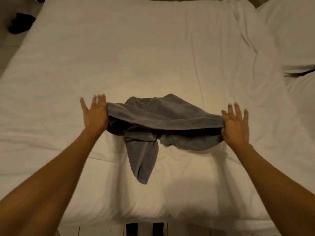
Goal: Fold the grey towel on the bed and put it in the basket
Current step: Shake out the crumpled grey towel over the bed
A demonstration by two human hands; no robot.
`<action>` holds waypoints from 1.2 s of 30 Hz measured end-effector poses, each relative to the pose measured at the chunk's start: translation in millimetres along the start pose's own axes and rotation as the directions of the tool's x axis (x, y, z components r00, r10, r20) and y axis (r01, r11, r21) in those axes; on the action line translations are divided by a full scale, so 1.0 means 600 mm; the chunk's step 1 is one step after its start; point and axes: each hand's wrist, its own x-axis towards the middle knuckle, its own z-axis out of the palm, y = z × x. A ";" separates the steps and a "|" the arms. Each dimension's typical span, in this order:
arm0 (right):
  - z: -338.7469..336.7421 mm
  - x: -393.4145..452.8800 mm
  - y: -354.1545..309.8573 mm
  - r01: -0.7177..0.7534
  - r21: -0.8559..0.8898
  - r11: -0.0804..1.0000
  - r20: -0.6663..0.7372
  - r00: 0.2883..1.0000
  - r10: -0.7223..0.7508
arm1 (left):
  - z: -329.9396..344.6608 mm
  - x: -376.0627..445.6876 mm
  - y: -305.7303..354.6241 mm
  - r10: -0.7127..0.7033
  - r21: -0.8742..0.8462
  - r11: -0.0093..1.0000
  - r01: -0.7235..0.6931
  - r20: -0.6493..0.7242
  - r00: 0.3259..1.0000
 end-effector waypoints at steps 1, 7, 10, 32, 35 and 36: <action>0.000 -0.007 -0.016 0.029 0.004 1.000 -0.001 1.000 -0.029 | 0.004 -0.015 0.019 0.028 0.011 1.000 -0.028 0.020 0.999; 0.015 -0.050 -0.056 0.047 -0.029 0.998 0.103 0.994 -0.044 | 0.029 -0.074 0.058 0.069 0.164 0.981 -0.099 0.183 0.981; 0.027 -0.060 -0.062 0.064 -0.004 0.998 0.157 0.986 -0.062 | 0.039 -0.086 0.057 0.094 0.171 0.976 -0.135 0.227 0.969; 0.143 -0.008 -0.119 0.108 -0.040 0.993 0.415 0.906 -0.082 | 0.153 -0.054 0.011 0.062 -0.016 0.998 -0.064 0.568 0.821; 0.114 0.037 -0.114 0.050 -0.085 0.995 0.404 0.915 -0.011 | 0.126 -0.017 0.031 0.009 -0.056 0.998 0.024 0.523 0.852; 0.097 0.058 -0.112 0.043 -0.104 0.994 0.396 0.918 0.001 | 0.108 0.004 0.040 0.003 -0.066 0.997 0.035 0.502 0.865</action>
